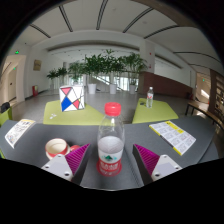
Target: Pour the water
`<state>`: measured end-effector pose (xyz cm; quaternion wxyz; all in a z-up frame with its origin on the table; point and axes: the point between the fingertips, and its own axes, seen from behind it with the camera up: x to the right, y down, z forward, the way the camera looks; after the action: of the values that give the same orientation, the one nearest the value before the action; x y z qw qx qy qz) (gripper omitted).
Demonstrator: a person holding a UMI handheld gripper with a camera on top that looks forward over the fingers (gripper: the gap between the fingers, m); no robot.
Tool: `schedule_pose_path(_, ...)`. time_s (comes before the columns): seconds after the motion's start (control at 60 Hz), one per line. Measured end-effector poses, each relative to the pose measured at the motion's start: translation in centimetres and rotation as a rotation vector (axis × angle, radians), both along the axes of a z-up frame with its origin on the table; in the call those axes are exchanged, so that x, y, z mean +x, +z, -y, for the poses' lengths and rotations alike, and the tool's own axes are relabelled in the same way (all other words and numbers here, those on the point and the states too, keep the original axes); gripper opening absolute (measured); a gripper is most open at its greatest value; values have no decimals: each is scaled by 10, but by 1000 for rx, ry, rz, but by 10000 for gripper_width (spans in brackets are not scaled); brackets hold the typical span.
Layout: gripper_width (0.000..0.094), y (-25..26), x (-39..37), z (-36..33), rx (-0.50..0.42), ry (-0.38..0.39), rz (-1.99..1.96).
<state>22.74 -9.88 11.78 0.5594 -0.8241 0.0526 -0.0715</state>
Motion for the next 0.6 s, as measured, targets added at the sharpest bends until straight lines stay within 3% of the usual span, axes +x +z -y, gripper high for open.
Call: schedule_pose_path(0.6, 859, 111, -81, 309, -43, -24, -25)
